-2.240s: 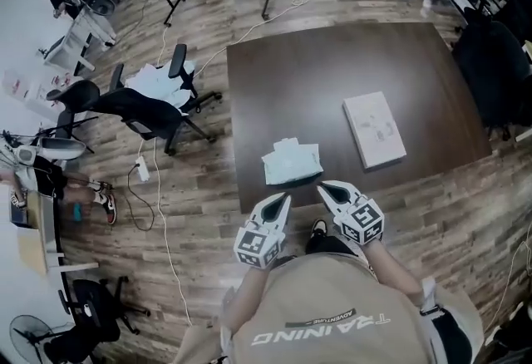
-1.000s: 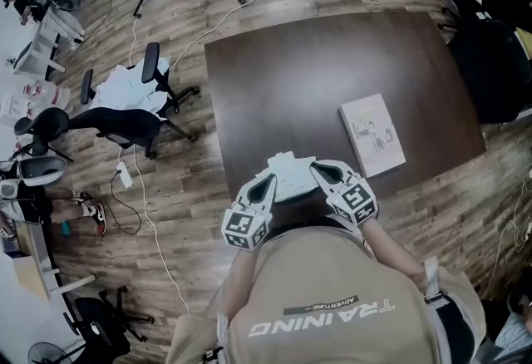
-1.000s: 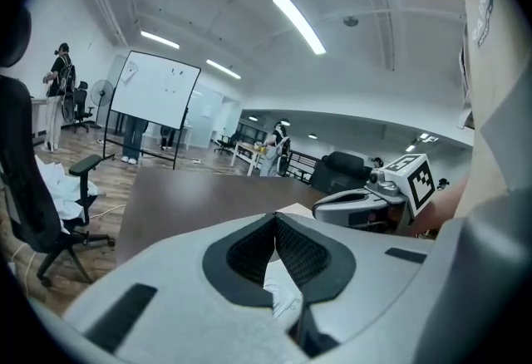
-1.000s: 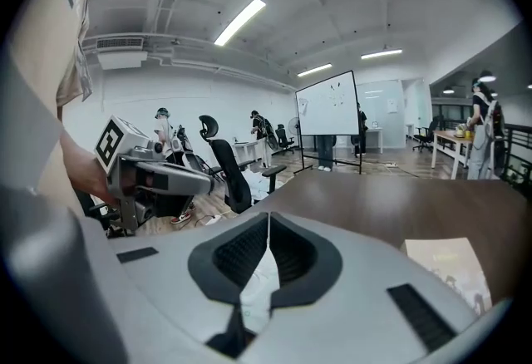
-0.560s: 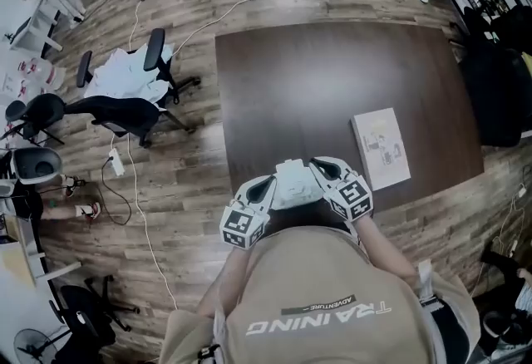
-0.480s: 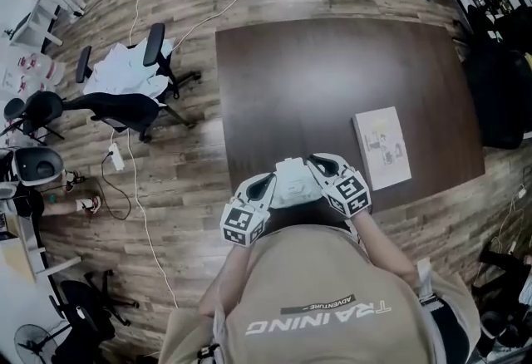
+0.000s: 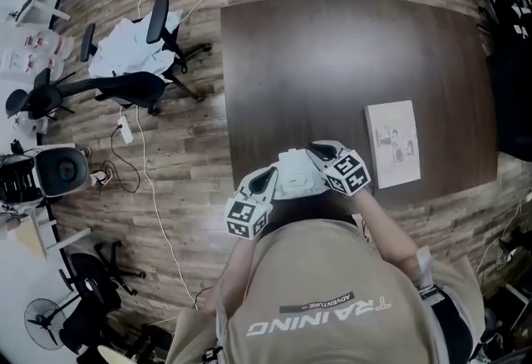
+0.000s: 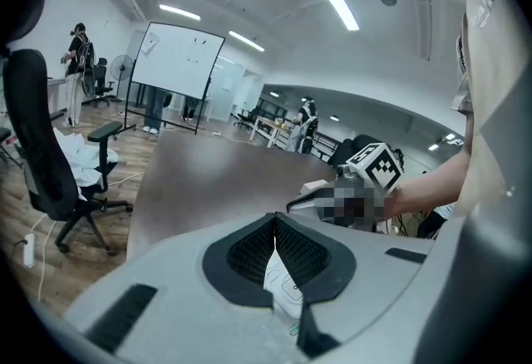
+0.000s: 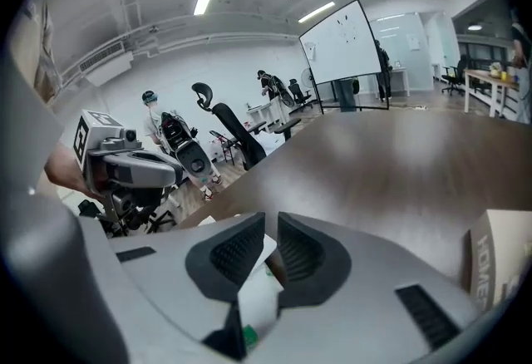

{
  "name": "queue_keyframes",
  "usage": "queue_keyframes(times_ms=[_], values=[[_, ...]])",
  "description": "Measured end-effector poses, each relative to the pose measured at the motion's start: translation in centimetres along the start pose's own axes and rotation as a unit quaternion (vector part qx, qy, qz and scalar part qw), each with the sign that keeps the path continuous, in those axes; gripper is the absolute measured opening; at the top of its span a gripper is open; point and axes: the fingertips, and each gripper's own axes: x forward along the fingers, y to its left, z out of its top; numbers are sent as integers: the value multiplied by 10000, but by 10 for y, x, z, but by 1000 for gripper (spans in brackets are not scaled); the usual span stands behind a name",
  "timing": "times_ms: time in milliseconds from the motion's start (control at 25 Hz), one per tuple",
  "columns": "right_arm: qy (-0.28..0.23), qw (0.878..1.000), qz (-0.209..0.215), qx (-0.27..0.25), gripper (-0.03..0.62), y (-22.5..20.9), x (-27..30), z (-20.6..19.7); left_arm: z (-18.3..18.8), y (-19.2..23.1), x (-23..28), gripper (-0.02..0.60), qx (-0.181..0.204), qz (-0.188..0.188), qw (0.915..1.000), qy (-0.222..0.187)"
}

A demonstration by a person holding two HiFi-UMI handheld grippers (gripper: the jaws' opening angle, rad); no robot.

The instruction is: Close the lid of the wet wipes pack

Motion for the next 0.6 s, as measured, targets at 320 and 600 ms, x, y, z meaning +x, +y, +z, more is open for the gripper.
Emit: queue_keyframes(times_ms=[320,600], values=[[588,9972,454,120,87,-6,25,-12,0,2,13,11,-353,172,9992,-76],[929,9906,835,555,87,-3,35,-27,-9,6,14,11,-447,265,9986,-61]])
